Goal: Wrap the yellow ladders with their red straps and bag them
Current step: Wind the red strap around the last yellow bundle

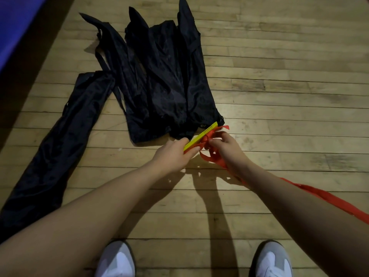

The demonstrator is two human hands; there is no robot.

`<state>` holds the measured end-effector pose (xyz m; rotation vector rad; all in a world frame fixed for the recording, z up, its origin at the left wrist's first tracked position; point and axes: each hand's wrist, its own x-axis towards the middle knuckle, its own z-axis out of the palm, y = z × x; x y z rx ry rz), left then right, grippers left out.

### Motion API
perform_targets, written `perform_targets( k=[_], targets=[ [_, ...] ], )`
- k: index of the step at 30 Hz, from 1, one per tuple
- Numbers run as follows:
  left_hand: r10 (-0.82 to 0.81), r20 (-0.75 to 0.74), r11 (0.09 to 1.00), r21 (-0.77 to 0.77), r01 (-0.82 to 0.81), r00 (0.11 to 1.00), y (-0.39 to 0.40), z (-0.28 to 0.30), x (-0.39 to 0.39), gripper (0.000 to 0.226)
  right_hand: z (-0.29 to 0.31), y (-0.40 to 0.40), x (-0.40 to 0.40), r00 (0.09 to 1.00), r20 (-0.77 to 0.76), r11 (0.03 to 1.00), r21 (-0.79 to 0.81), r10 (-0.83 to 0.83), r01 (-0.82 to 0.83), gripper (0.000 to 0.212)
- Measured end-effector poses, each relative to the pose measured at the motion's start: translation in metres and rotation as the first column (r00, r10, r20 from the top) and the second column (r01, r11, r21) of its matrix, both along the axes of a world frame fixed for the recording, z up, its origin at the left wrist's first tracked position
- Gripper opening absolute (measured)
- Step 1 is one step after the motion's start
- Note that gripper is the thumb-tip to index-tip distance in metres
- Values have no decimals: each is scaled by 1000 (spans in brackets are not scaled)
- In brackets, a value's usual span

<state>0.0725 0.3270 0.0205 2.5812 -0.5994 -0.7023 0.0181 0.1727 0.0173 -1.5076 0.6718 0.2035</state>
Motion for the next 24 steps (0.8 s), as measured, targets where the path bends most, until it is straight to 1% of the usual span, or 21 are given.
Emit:
perform_targets(
  k=[1, 3, 5, 6, 8, 10, 11, 12, 14, 17, 20, 22, 24],
  targets=[
    [-6, 0, 1000, 4, 6, 1000, 1, -1, 1, 34, 2, 0, -1, 1000, -3, 998, 67, 10, -9, 18],
    [-17, 23, 1000, 9, 17, 1000, 3, -5, 1, 35, 5, 0, -3, 999, -17, 994, 98, 47, -45, 16],
    [25, 39, 1000, -16, -25, 999, 6, -7, 0, 33, 5, -1, -5, 994, -39, 987, 125, 103, -98, 18],
    [47, 41, 999, -26, -46, 998, 7, -8, 0, 33, 4, -3, -5, 990, -48, 977, 175, 132, -122, 17],
    [65, 48, 997, -38, -63, 997, 10, -9, 1, 33, 2, -6, -5, 978, -59, 953, 245, 199, -179, 11],
    [55, 34, 996, -68, -53, 998, 12, -8, 1, 29, 1, -6, -5, 960, -79, 952, 174, 268, -252, 17],
    [43, 29, 996, -84, -40, 999, 12, -8, 1, 26, 0, -4, -4, 958, -83, 956, 133, 274, -262, 20],
    [29, 28, 995, -91, -26, 999, 11, -8, 0, 25, 1, -2, -3, 964, -79, 961, 129, 255, -244, 21],
    [22, 33, 996, -82, -19, 999, 10, -8, -1, 27, 1, 1, -3, 971, -60, 963, 160, 231, -219, 19],
    [31, 44, 998, -63, -28, 999, 11, -8, 1, 29, 2, -3, -3, 963, -54, 963, 57, 265, -262, 14],
    [25, 69, 998, -55, -21, 997, 15, -7, -2, 29, 2, -12, -2, 974, -34, 974, 47, 224, -222, 17],
    [33, 72, 996, -81, -27, 997, 16, -8, -6, 29, 3, -11, -2, 976, -18, 976, 10, 216, -216, 15],
    [59, 62, 992, -114, -51, 996, 15, -11, -8, 30, 1, -5, -2, 985, -20, 985, 13, 170, -170, 15]
  ],
)
